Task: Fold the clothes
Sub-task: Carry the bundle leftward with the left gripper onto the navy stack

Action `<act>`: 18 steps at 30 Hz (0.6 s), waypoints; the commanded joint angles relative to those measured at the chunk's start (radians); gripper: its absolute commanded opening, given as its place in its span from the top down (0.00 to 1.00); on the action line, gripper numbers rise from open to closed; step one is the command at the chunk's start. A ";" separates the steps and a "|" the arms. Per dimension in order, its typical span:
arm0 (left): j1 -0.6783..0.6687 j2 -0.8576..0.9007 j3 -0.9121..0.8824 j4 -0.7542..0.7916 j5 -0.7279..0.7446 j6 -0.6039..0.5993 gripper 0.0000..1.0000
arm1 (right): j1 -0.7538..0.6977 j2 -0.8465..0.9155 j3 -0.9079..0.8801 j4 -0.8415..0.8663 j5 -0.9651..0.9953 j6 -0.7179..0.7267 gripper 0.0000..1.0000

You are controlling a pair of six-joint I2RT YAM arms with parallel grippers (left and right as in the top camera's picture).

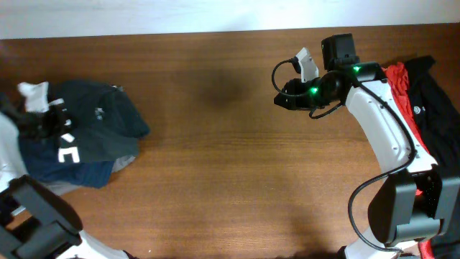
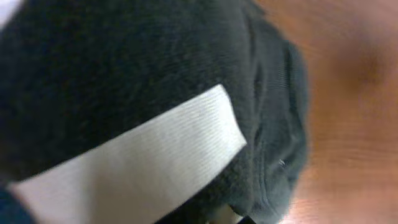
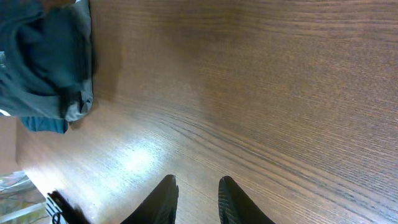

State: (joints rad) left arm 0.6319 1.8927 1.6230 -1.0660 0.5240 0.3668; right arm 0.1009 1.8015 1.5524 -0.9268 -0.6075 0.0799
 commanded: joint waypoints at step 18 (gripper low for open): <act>0.131 0.018 0.011 0.070 0.021 -0.266 0.99 | 0.004 -0.011 0.018 -0.002 -0.017 0.007 0.73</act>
State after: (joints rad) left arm 0.7570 1.8984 1.6226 -1.0115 0.3927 0.1226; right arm 0.1009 1.8015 1.5524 -0.9279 -0.6117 0.0830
